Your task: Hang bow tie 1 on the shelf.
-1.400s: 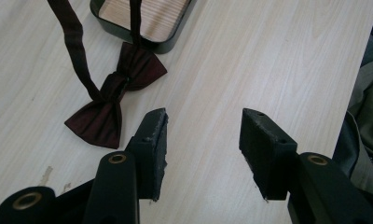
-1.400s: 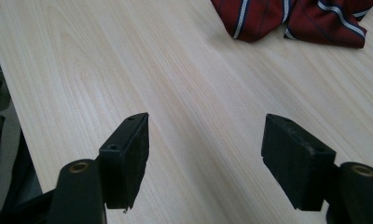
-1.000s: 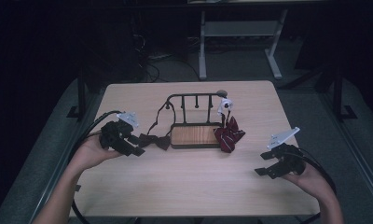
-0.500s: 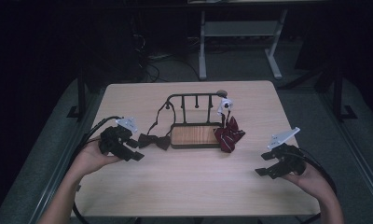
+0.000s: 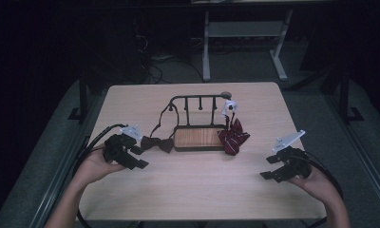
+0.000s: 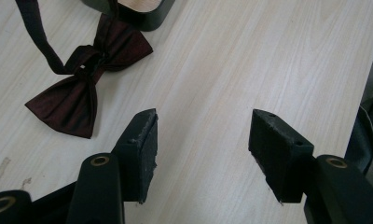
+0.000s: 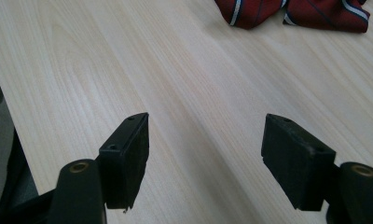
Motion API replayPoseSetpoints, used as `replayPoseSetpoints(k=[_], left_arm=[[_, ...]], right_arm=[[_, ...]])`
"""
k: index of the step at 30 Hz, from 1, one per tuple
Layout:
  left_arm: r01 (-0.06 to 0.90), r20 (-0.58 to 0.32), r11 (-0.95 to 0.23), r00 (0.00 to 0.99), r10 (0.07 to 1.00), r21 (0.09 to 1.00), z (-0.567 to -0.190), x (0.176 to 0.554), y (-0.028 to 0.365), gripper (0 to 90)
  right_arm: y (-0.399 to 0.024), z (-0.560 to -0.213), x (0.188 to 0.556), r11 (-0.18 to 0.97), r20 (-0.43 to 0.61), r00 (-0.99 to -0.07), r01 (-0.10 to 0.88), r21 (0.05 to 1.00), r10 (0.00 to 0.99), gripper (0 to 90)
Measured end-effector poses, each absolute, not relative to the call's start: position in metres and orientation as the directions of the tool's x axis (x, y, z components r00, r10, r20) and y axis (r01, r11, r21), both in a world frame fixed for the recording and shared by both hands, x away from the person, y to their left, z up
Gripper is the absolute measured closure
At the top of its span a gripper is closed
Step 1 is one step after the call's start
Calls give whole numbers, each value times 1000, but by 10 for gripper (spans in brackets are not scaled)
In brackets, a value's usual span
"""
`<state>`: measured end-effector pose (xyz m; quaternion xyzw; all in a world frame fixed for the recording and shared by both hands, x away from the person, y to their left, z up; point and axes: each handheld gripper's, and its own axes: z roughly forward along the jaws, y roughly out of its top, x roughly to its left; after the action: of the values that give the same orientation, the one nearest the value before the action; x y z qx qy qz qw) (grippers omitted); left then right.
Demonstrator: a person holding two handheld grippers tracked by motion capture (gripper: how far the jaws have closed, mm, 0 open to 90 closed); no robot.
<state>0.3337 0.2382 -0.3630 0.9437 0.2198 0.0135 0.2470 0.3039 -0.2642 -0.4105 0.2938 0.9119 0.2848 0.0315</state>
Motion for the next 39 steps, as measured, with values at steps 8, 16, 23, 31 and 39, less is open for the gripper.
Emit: replayPoseSetpoints(k=[8,16,23,31,39], left_arm=[[403,-70,-781,903,423,476,-369,328,237,410],[407,-68,-769,899,433,493,-374,323,240,398],[405,-54,-764,897,439,502,-378,317,242,394],[411,-51,-756,891,450,509,-387,312,241,391],[412,-40,-755,888,458,510,-390,308,243,383]], right_arm=[[-264,-412,304,666,113,-827,518,537,551,317],[-265,-413,303,667,116,-825,522,532,553,317],[-264,-414,304,669,118,-826,522,529,551,317],[-264,-416,304,669,119,-826,523,529,552,317],[-263,-417,304,667,120,-827,521,534,550,306]])
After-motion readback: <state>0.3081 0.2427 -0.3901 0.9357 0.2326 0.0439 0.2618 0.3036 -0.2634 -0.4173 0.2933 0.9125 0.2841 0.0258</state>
